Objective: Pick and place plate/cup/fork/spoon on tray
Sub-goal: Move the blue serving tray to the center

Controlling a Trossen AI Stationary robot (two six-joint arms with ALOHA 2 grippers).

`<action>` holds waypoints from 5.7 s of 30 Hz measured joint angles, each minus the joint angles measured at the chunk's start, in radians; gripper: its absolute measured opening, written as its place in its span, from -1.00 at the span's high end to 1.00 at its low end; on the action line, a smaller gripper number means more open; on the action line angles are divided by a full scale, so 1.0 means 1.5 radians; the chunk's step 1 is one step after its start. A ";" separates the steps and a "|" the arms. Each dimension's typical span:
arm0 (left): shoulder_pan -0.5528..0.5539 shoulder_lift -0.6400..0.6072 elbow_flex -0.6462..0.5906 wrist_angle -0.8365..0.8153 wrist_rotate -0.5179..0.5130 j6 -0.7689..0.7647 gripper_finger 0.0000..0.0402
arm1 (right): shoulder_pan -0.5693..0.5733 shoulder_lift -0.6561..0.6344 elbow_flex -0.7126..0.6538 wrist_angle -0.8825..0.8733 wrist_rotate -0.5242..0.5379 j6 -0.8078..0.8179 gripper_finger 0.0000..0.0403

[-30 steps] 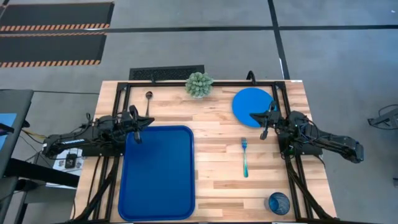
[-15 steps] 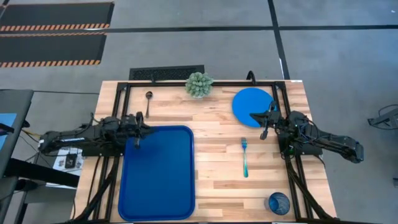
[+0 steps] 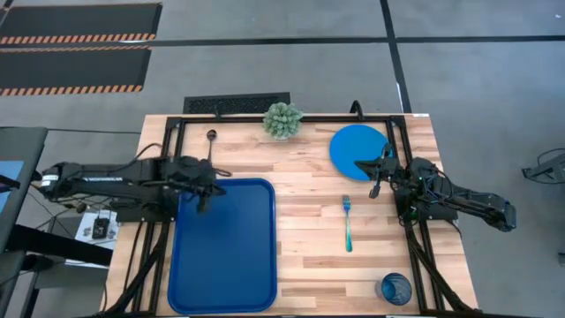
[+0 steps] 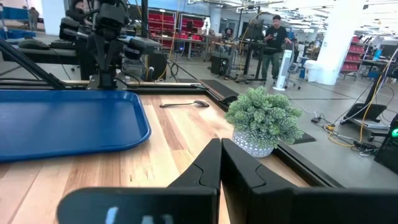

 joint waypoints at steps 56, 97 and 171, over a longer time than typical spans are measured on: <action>0.280 0.670 0.287 -0.211 0.144 0.516 0.88 | 0.000 0.000 0.000 0.000 0.000 0.000 0.83; 0.380 0.271 0.181 -0.156 0.261 -0.170 0.94 | 0.000 0.000 0.000 0.000 0.000 0.000 0.83; -0.325 0.223 -0.065 -0.032 -0.352 -1.176 0.84 | 0.000 0.000 0.000 0.000 0.000 0.000 0.83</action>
